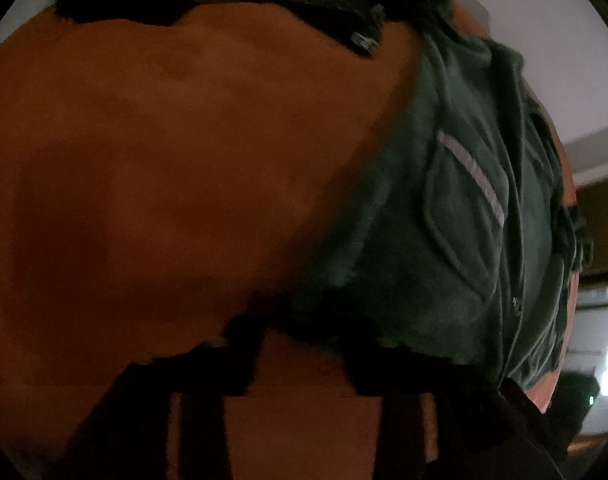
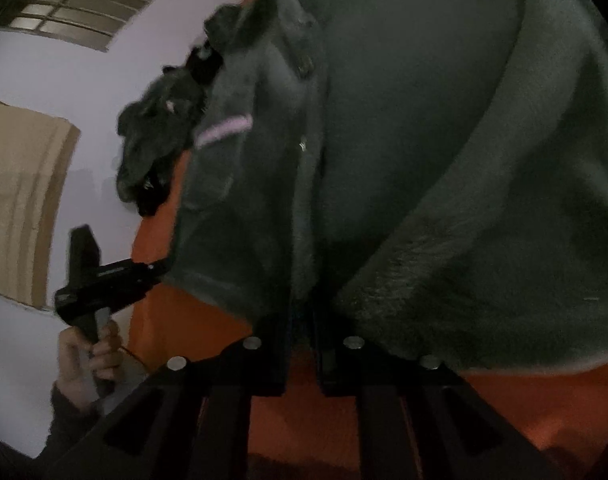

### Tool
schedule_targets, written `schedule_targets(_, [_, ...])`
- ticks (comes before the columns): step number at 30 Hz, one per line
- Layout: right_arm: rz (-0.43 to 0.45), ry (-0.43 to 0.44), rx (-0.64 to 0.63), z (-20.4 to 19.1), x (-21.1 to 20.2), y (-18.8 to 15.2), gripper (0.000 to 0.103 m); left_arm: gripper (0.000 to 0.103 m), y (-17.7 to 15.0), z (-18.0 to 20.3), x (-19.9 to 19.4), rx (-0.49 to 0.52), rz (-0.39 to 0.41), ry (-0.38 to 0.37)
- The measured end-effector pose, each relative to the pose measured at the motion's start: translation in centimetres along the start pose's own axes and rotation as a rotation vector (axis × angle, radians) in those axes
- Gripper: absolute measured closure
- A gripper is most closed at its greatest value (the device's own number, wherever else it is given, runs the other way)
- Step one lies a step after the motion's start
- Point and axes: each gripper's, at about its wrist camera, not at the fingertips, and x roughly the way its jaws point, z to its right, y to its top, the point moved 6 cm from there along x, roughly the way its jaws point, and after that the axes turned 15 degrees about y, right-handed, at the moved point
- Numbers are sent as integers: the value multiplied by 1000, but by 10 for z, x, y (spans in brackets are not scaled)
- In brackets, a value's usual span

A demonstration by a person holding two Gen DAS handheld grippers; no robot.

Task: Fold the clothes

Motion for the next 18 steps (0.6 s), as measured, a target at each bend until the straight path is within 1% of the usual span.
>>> schedule_targets(1, [18,0,-8,-2,-13,1,74,57,0,0,-8,-5,12,-6])
schedule_targets(2, [46,-12,-17,-1,-31,3,69,57,1,1,-16,0,29,-9])
schedule_targets(3, [82,-34,-24,3,-52,6,64,57,0,9,-29,44,68,-1])
schedule_targets(4, [110,-55,-20,9,-70,9,64,56,-1,21,-42,99,114,9])
schedule_targets(5, [139,-77,-6,19,-89,11,64,55,0,28,-49,130,135,8])
schedule_targets(8, [228,-144,44,50,-146,17,64,53,-7,70,-68,233,160,-39])
schedule_targets(10, [305,-185,98,74,-188,20,64,52,-13,116,-68,307,145,-77])
schedule_targets(12, [404,-219,159,101,-234,21,64,51,-30,168,-69,401,152,-117])
schedule_targets(13, [450,-233,190,113,-253,21,64,49,-40,191,-68,451,159,-135])
schedule_targets(15, [550,-266,276,145,-293,17,64,49,-68,240,-60,564,172,-143])
schedule_targets(17, [591,-302,368,176,-314,11,64,49,-91,279,-53,663,177,-158])
schedule_targets(18, [617,-290,404,189,-322,8,64,49,-106,303,-47,710,167,-182])
